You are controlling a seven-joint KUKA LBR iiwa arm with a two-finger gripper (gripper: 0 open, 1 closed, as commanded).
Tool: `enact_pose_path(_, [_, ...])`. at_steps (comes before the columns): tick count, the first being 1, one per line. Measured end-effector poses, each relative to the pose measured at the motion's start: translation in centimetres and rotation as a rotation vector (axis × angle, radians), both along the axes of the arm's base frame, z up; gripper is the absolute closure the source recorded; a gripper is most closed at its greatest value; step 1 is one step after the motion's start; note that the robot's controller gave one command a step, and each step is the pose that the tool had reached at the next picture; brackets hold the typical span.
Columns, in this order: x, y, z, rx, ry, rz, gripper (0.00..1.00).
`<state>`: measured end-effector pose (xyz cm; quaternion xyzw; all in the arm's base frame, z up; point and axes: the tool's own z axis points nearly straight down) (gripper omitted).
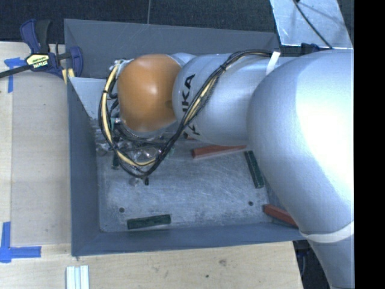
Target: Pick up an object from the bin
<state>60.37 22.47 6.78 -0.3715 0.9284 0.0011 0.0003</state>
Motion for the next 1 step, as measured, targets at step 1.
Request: enact_pose_path(1, [2.66, -2.35, 3.42, -0.001, -0.008, 0.369, 0.0])
